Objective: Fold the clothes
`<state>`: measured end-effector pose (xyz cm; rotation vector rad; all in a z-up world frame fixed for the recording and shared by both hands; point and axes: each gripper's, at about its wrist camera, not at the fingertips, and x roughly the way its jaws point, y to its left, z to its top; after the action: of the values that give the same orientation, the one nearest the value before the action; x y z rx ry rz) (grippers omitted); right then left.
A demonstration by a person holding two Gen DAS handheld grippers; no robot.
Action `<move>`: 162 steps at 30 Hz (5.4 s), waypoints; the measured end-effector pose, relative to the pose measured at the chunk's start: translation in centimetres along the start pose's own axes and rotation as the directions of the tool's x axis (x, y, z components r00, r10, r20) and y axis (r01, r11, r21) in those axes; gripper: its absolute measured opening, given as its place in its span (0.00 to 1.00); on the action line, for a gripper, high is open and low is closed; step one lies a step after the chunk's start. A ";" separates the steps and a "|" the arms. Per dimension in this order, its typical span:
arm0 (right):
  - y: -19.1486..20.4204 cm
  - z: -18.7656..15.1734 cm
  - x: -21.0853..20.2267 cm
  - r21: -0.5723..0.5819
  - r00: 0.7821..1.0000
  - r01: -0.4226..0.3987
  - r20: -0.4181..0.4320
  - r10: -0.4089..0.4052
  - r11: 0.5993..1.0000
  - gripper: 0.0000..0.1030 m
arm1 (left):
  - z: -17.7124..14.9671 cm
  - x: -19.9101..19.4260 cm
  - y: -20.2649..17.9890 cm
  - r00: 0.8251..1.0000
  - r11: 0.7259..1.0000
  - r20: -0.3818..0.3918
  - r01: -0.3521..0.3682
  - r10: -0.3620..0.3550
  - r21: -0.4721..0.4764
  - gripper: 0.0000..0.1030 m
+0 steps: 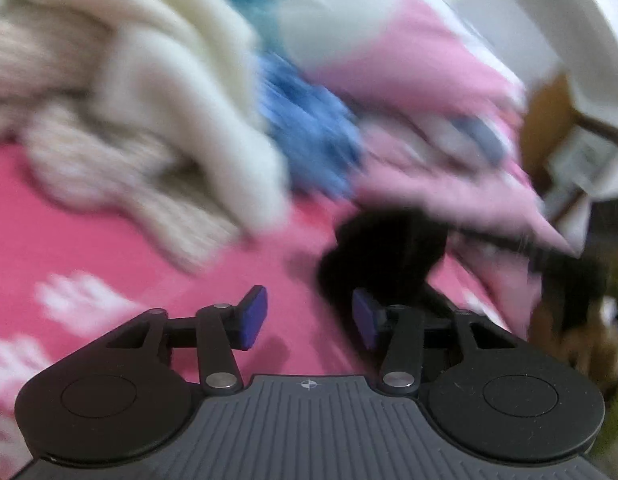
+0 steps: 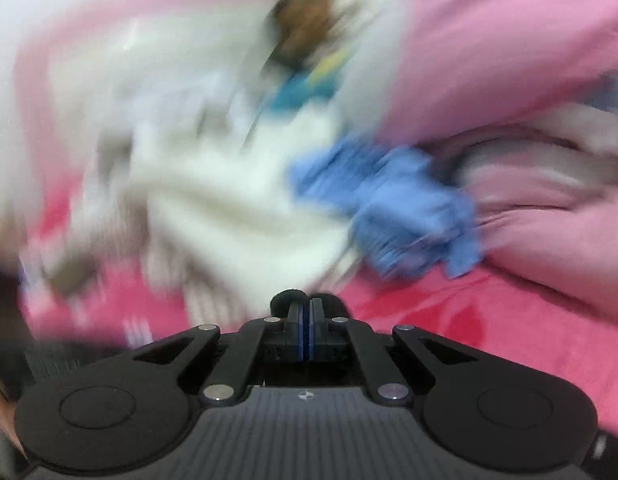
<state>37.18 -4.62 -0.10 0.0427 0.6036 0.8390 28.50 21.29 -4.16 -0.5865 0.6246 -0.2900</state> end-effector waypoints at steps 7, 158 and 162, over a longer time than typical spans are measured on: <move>-10.1 -5.1 -8.2 0.479 0.975 -0.035 0.211 -0.076 0.877 0.02 | -3.3 2.9 -4.8 0.990 0.959 -0.143 0.035 0.005 0.281 0.53; 7.4 -3.3 4.5 -0.148 0.995 -0.089 -0.050 0.083 0.985 0.44 | 1.0 -4.5 5.2 0.912 0.932 0.204 -0.332 0.356 -0.144 0.54; 3.2 -2.3 -1.4 0.107 0.999 0.005 -0.037 -0.001 0.994 0.44 | 1.1 -4.6 5.2 0.912 0.933 0.209 -0.328 0.353 -0.146 0.54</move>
<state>33.07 -3.88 -0.53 0.1241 0.6825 0.8052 25.99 27.85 -4.39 -0.5931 0.5063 0.1422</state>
